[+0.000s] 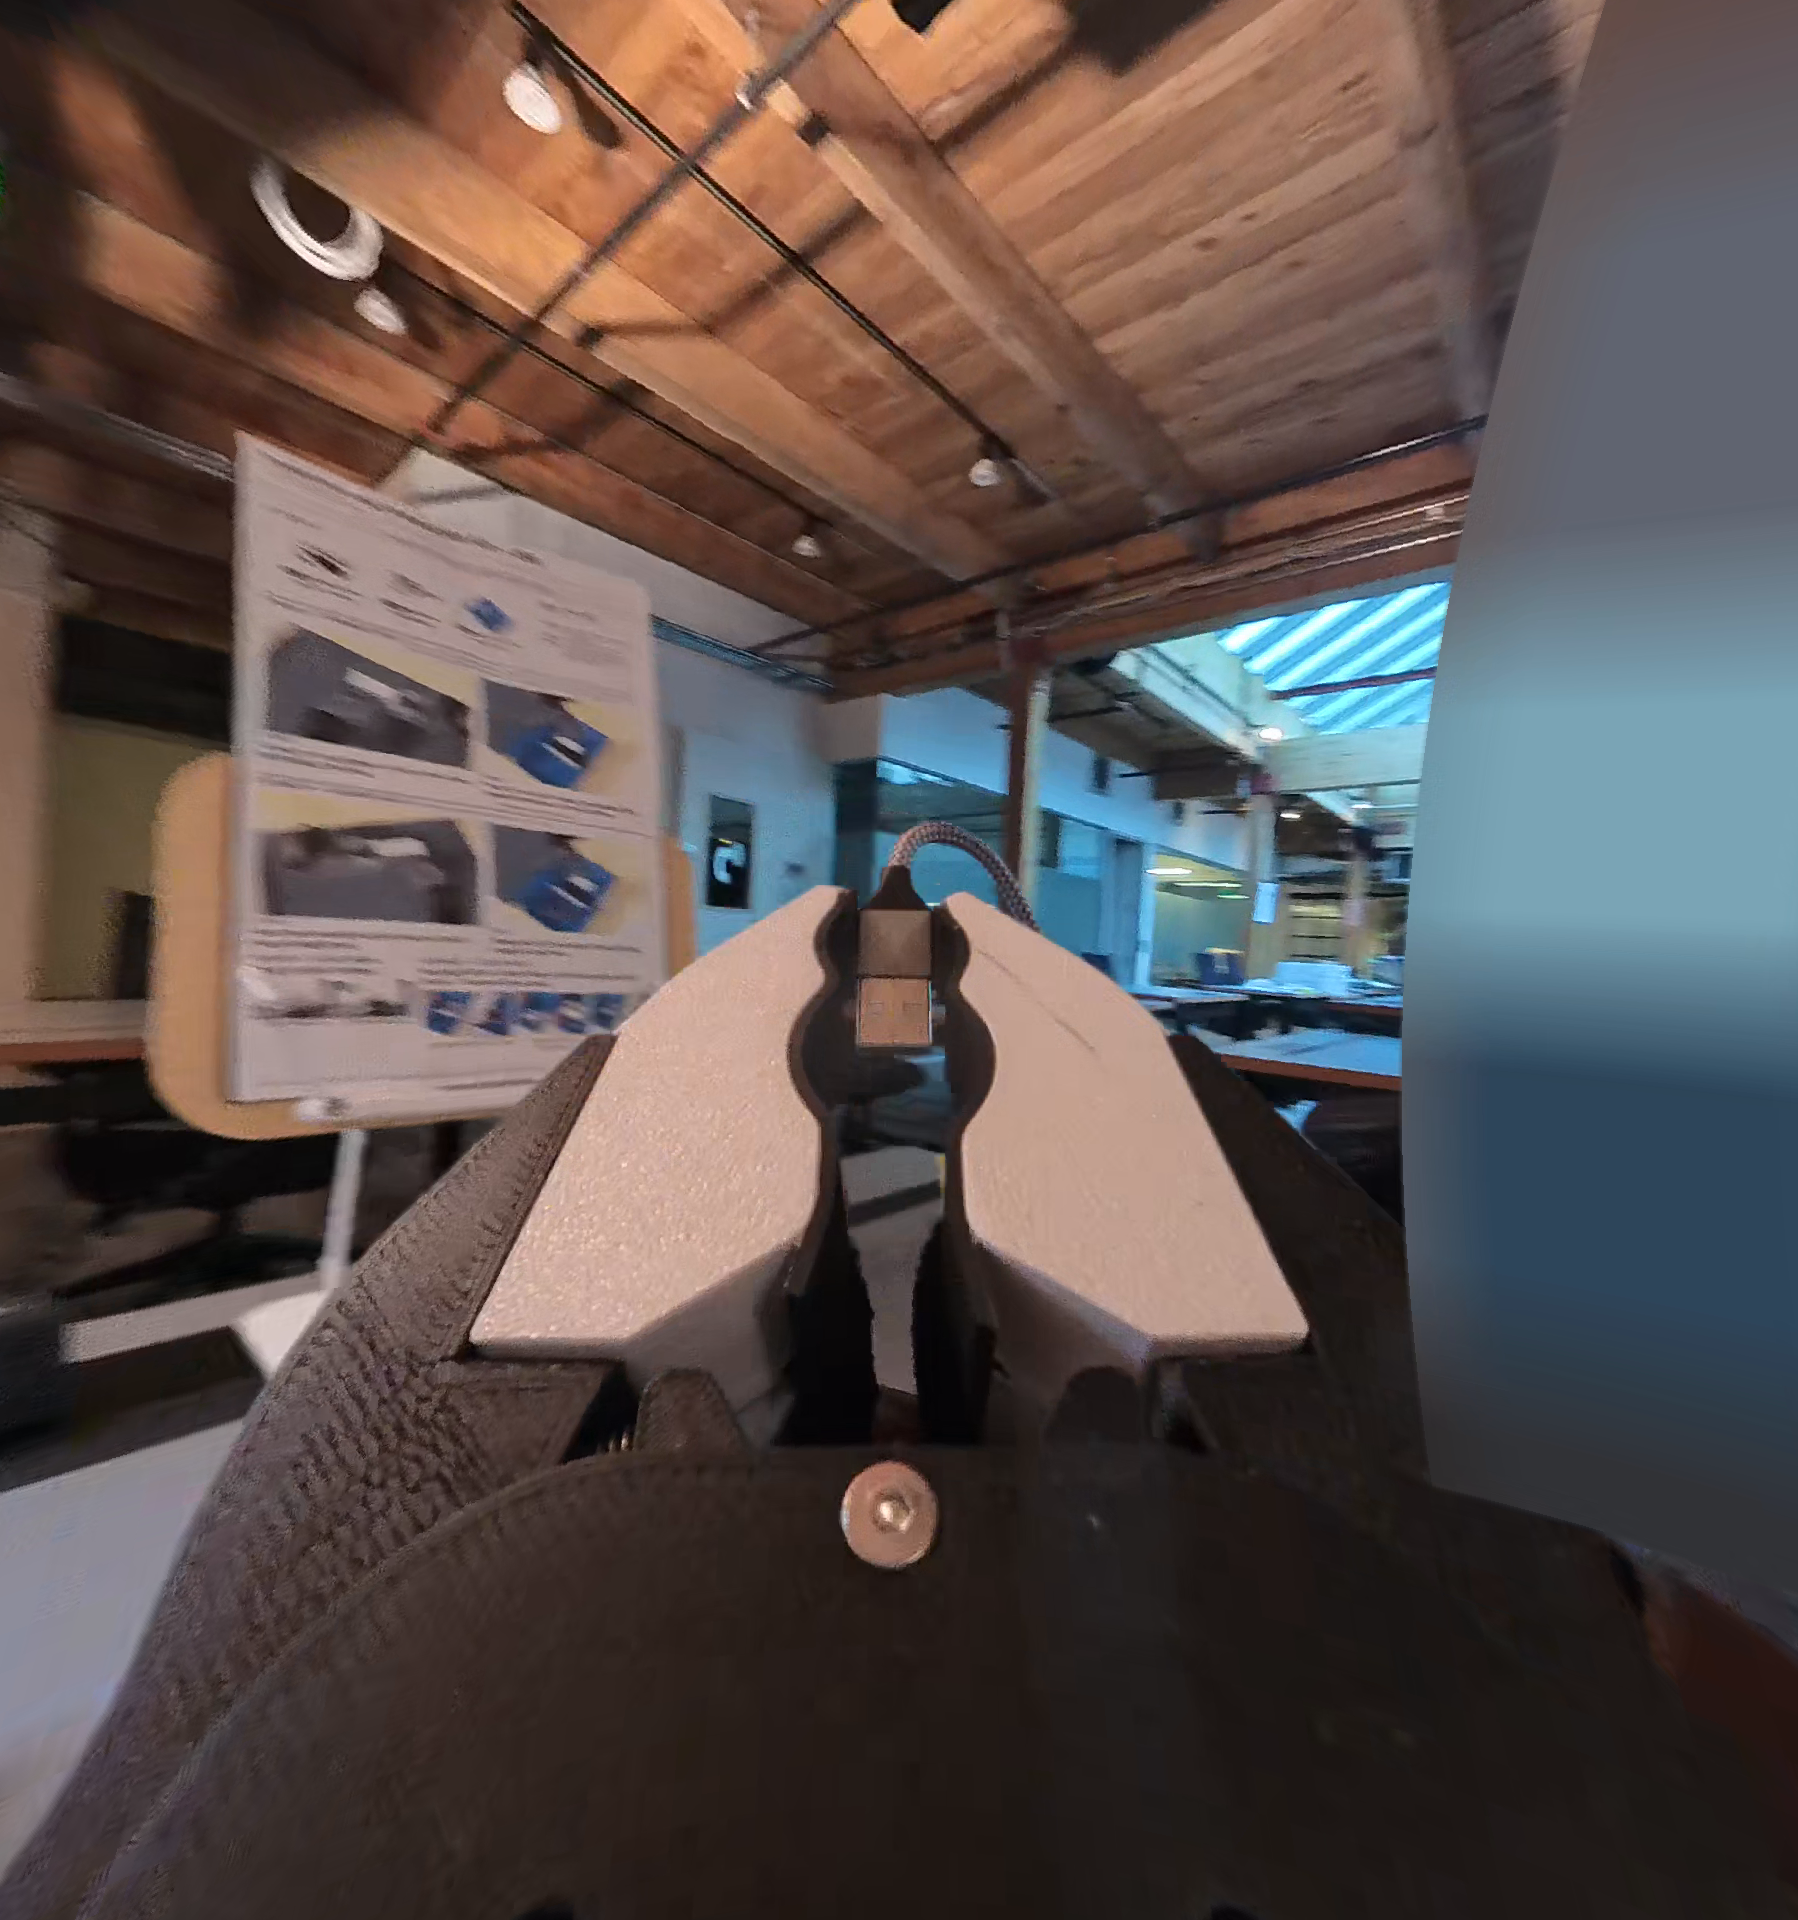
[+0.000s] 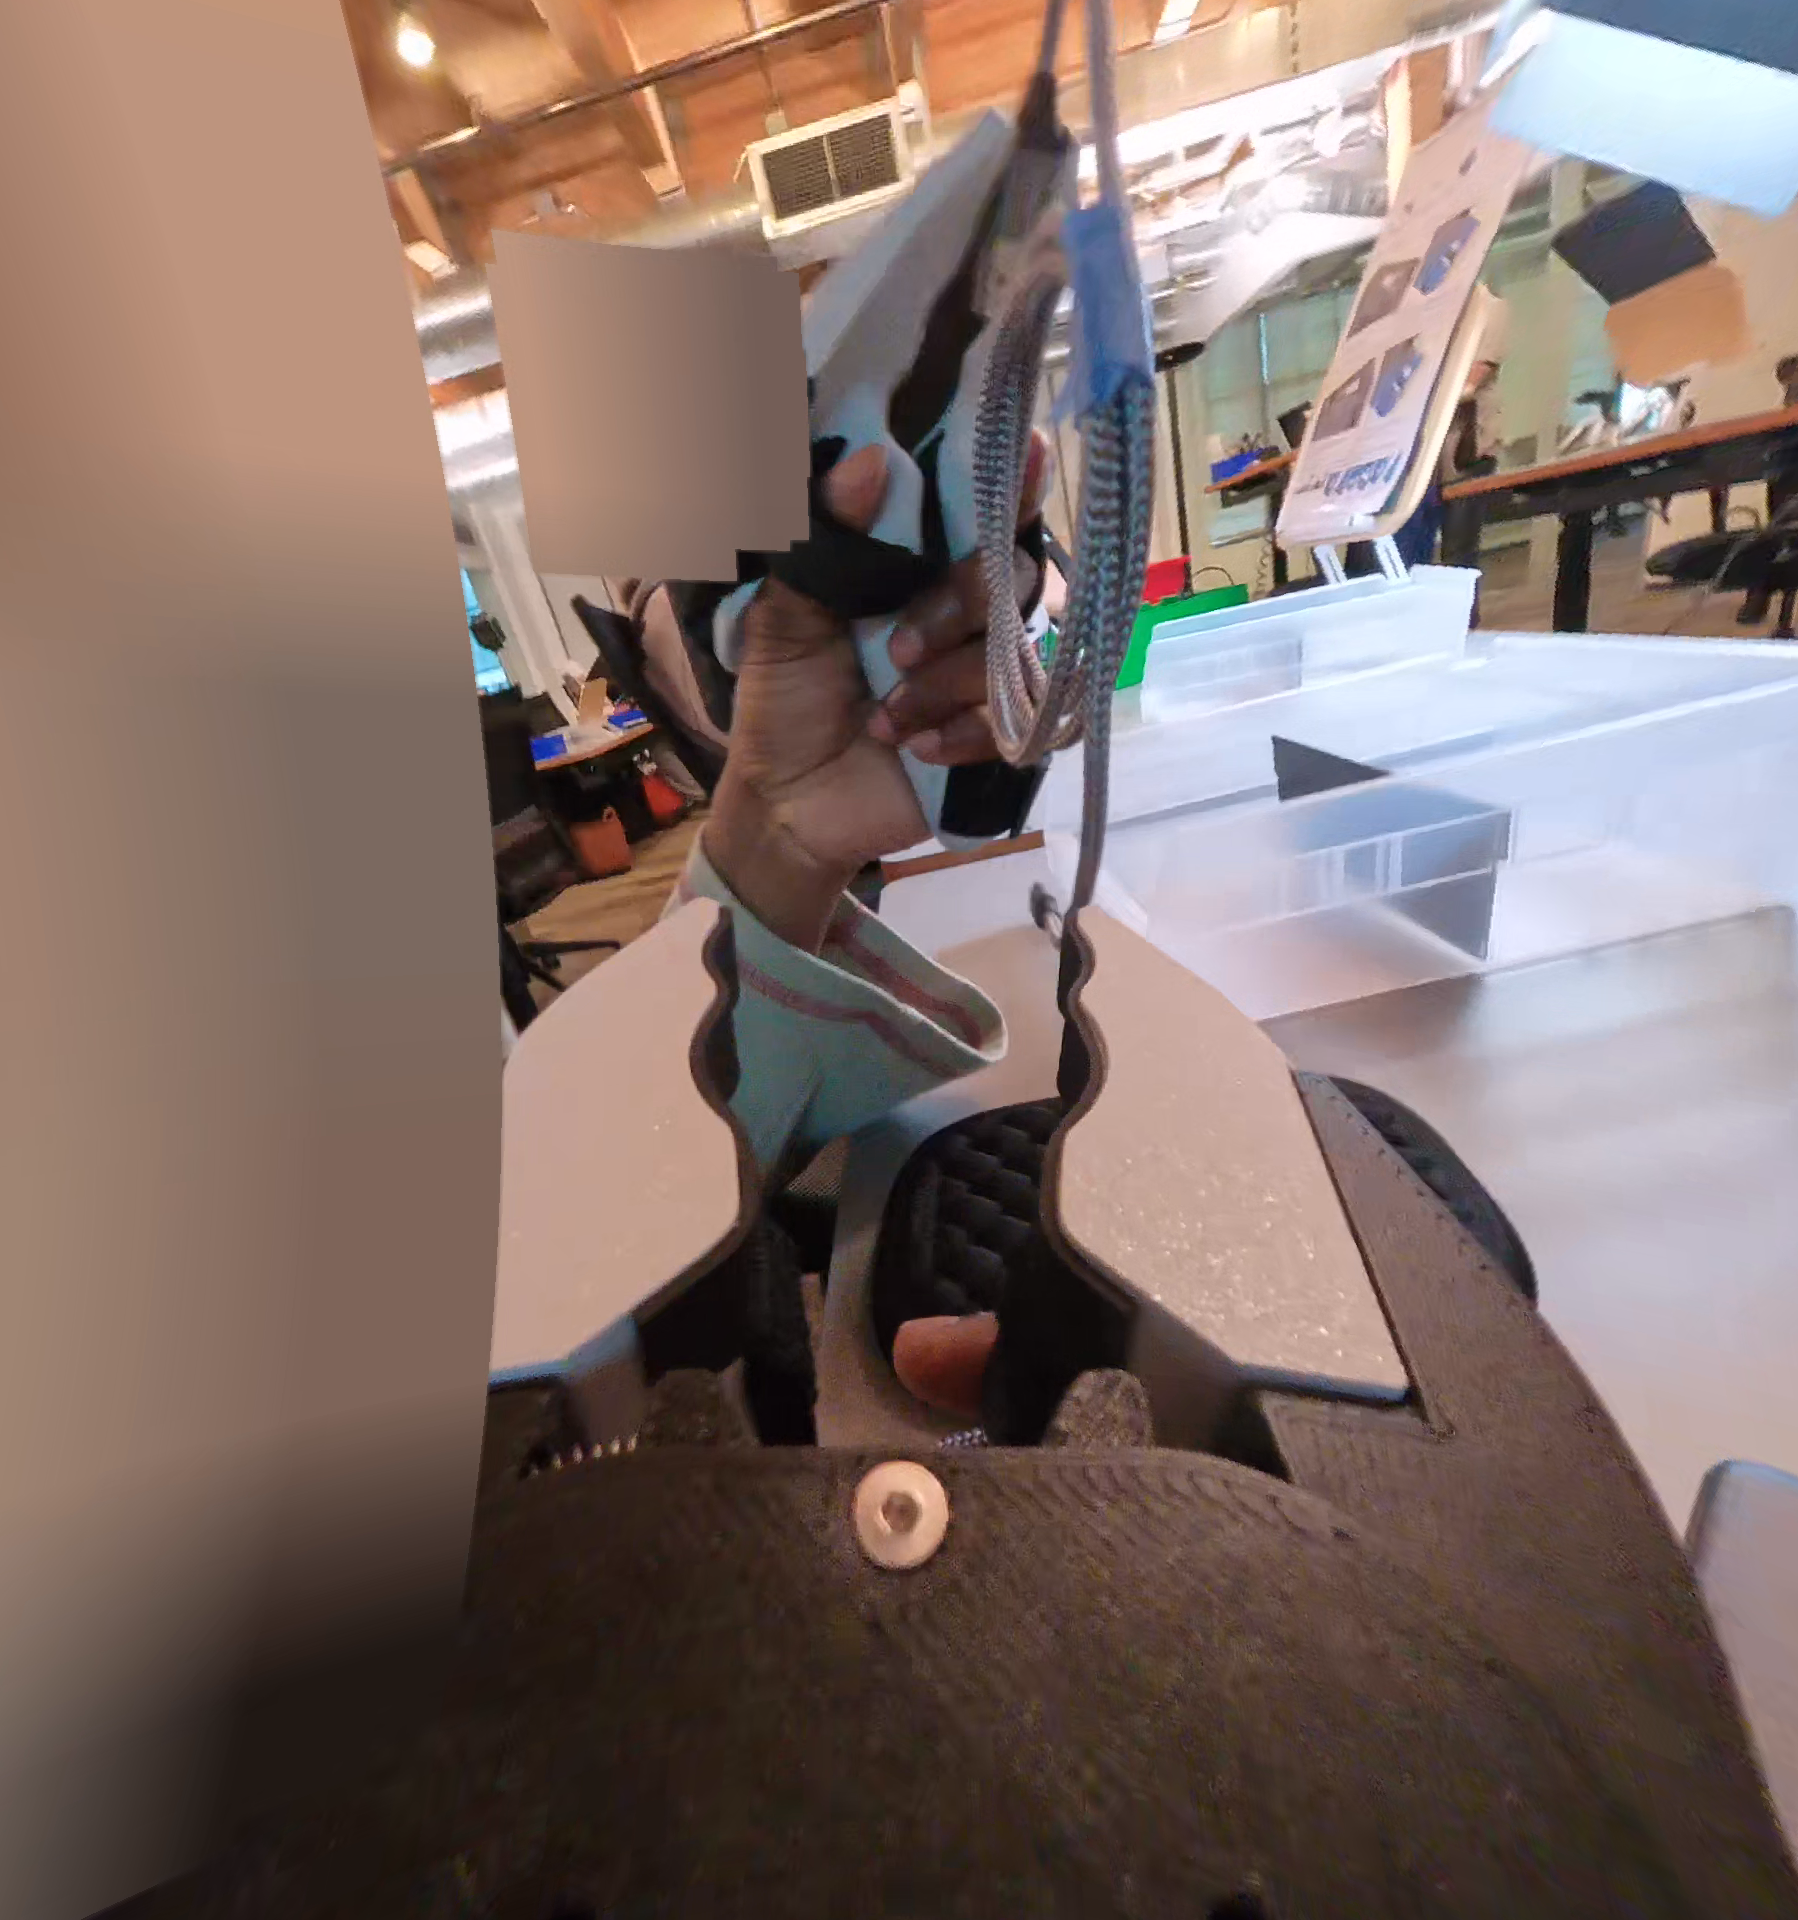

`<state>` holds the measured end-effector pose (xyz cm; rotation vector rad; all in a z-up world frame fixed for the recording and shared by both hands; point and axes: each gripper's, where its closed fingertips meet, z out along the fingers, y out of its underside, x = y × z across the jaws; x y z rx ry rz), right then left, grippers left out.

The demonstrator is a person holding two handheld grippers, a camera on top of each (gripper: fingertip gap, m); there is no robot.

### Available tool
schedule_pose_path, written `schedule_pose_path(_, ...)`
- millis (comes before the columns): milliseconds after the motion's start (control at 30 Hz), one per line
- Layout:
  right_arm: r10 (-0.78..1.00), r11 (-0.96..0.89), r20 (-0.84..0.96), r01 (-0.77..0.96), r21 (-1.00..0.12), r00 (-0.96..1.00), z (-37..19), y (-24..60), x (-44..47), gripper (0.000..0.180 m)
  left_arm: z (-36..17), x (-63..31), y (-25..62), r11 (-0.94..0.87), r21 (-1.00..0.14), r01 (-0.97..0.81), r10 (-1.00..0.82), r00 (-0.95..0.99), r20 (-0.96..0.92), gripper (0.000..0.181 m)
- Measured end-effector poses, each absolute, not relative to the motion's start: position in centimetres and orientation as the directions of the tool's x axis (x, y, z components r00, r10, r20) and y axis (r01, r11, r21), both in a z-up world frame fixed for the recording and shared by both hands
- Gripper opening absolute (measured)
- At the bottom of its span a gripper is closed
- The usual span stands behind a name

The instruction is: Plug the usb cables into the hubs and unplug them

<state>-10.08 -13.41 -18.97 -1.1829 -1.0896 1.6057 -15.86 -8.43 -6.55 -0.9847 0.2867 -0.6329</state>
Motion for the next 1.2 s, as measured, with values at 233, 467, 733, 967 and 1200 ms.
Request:
schedule_pose_path(233,0.895,-0.441,-0.417,-0.176,-0.880,-0.158,-20.2,-10.5,-9.6,0.027,-8.6,-11.6,-7.1,0.273,-0.878,0.392,-0.706,0.702,0.094,0.014)
schedule_pose_path(467,0.952,-0.279,-0.245,-0.187,-0.942,-0.183,-19.4,-10.6,-7.4,0.026,-8.0,-13.6,-7.0,0.318,-0.859,0.402,-0.642,0.758,0.117,0.014)
schedule_pose_path(733,0.971,-0.227,-0.217,-0.106,-0.968,-0.100,-21.1,-9.8,-7.7,0.046,-6.9,-14.0,-7.9,0.368,-0.823,0.434,-0.627,0.769,0.125,0.014)
schedule_pose_path(967,0.962,-0.255,-0.250,-0.040,-0.966,-0.106,-22.9,-10.7,-10.1,0.041,-6.8,-12.2,-8.4,0.331,-0.826,0.457,-0.689,0.715,0.120,0.014)
schedule_pose_path(1200,0.931,-0.255,-0.258,0.044,-0.966,-0.258,-23.2,-13.2,-9.9,0.005,-8.4,-11.8,-6.8,0.301,-0.869,0.393,-0.651,0.750,0.113,0.014)
